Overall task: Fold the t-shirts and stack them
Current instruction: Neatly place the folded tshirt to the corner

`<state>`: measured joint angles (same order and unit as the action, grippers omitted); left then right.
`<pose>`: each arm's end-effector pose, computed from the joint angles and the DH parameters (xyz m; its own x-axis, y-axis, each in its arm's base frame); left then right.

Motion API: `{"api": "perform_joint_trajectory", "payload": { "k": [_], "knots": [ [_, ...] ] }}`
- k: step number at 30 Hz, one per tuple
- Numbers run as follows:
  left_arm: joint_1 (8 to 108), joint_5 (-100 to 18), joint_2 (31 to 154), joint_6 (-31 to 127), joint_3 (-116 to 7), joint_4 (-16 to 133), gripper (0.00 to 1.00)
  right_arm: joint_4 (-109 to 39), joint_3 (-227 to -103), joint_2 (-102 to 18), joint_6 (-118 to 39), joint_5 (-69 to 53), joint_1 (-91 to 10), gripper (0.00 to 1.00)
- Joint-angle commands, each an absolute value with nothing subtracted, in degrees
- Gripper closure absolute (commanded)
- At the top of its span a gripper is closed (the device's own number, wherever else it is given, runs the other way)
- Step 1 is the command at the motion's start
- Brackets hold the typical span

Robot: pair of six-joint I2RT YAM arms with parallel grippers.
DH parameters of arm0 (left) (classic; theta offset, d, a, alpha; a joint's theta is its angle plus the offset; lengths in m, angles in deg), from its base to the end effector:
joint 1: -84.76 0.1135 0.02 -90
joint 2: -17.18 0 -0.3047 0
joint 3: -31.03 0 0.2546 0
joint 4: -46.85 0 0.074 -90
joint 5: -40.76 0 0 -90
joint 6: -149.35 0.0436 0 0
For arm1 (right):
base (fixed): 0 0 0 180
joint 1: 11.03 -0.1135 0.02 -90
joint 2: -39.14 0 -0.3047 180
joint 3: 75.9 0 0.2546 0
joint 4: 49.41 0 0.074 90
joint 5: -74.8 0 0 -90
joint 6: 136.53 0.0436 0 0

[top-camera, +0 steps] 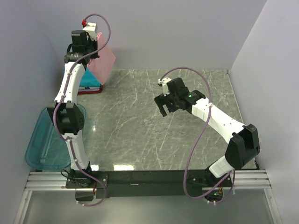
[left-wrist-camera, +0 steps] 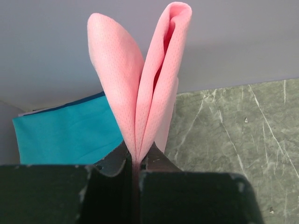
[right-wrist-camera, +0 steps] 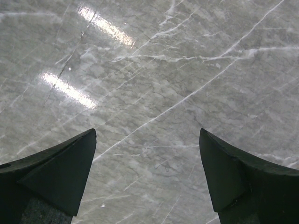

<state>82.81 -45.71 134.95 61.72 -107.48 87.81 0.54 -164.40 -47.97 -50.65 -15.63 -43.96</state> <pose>0.5100 -0.0200 0.4327 -0.3413 0.0529 -0.9384 0.1059 0.9942 0.0175 0.2830 0.1829 0.3358 -0.5888 -0.4670 -0.6597 -0.5832 0.8106 -0.0532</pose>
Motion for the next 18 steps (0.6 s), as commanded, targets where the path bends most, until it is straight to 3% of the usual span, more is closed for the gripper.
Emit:
{"api": "perform_joint_trajectory", "payload": {
  "k": [1,18],
  "knots": [
    [83.09,-46.25,131.08,62.16,-109.95,85.7,1.0,0.61,-165.99,-45.76,-50.22,-16.34,-43.73,0.03],
    [89.94,-44.06,135.56,64.0,-109.34,85.35,1.0,1.14,-166.26,-46.64,-50.22,-16.26,-43.64,0.03]
  ]
}}
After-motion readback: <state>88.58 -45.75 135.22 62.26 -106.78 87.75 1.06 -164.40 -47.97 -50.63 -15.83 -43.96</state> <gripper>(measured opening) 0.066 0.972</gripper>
